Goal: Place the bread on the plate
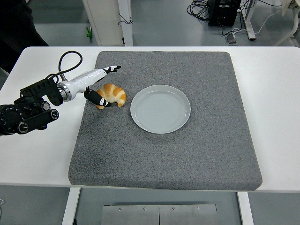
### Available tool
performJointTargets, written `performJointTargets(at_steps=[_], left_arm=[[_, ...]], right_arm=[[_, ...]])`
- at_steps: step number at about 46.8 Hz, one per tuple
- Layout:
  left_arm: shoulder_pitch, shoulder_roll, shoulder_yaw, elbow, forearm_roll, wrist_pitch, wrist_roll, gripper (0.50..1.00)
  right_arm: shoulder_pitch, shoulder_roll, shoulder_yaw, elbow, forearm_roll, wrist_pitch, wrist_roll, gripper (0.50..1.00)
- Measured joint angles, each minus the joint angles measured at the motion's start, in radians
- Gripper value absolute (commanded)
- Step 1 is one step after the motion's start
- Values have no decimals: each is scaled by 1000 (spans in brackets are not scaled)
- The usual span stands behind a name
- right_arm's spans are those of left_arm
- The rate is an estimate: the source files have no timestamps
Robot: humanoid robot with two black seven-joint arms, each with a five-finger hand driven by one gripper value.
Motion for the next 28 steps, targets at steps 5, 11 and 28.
performJointTargets(at_steps=[5,11,28], left_arm=[[1,-9,3,1,1,0,0,933],[4,-21,6,19,2,0,-2,806],[9,-27,43,28,1,0,-7,577]], right_arm=[[0,0,0,0,0,0,0,1000],[0,0,0,0,0,0,0,1000],[0,0,0,0,0,1,0,1000]])
